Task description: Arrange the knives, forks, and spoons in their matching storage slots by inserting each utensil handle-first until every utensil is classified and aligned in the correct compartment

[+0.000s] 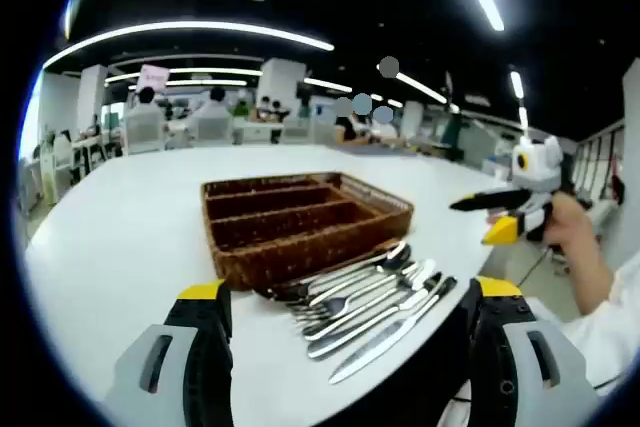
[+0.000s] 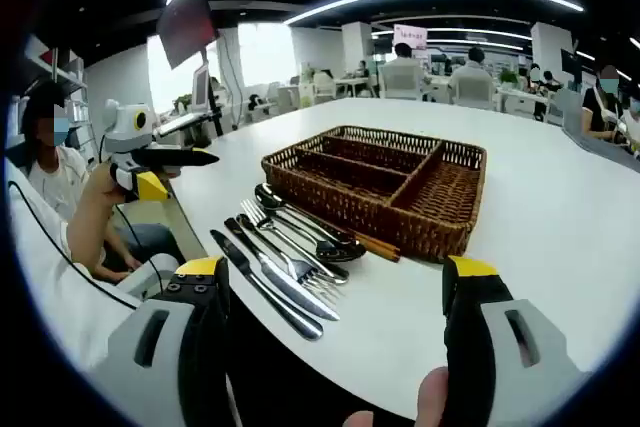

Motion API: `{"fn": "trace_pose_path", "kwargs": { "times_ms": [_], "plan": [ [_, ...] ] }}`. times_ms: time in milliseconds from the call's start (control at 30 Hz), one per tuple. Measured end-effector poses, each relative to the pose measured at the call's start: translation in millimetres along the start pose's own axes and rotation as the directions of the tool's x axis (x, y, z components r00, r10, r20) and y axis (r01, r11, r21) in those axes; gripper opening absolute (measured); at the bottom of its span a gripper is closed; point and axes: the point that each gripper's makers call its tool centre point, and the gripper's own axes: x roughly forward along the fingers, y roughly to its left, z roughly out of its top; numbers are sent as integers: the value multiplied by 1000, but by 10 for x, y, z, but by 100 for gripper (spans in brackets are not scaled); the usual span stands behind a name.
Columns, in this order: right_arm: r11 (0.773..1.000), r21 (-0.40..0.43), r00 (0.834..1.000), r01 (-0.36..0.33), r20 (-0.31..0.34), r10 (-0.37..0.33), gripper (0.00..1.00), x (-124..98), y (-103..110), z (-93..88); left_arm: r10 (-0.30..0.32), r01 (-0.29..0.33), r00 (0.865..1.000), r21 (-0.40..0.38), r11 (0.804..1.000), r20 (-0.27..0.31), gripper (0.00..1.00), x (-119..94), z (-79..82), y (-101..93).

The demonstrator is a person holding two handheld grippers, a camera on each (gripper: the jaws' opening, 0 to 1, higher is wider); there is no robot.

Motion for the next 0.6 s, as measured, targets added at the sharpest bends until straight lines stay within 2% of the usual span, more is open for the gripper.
{"fn": "trace_pose_path", "kwargs": {
  "times_ms": [600],
  "plan": [
    [1000, -5, 1000, -3, 3, 3, 91, -16, 12, 38, 0, 0, 1000, 7, 1000, -2, 99, 13, 44, 33]
  ]
}}
